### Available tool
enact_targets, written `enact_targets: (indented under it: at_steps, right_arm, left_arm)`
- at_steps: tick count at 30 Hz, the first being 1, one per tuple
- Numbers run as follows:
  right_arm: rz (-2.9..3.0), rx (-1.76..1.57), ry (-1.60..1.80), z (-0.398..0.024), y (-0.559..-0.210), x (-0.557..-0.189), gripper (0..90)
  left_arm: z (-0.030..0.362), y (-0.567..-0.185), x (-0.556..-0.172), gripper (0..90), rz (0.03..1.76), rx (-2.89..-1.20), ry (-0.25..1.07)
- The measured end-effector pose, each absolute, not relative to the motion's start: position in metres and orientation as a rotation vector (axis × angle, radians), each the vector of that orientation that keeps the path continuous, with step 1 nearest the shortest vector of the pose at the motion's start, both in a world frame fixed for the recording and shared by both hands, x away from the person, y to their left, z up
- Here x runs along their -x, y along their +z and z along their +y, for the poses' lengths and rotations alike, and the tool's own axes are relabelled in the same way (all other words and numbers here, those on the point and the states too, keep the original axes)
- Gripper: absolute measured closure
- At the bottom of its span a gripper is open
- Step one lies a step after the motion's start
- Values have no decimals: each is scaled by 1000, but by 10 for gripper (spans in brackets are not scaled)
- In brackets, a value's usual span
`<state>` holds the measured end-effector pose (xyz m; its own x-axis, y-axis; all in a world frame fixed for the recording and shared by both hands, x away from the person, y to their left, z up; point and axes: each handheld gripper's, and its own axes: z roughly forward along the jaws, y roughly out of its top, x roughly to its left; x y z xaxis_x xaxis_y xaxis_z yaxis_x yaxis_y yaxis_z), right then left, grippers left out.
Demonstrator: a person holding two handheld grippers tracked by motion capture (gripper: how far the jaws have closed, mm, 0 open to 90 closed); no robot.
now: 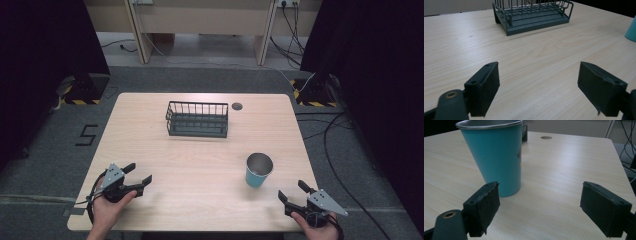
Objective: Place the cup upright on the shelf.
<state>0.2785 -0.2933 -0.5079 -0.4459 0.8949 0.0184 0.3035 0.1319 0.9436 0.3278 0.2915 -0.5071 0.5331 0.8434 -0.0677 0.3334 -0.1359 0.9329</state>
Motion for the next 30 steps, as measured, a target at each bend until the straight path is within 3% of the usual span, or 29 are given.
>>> enact_targets:
  at_steps: [30]
  right_arm:
    - [1913,-1063,1363,-265,-496,-293,158]
  left_arm:
    - [291,-506,-329,176,991,-1703,587]
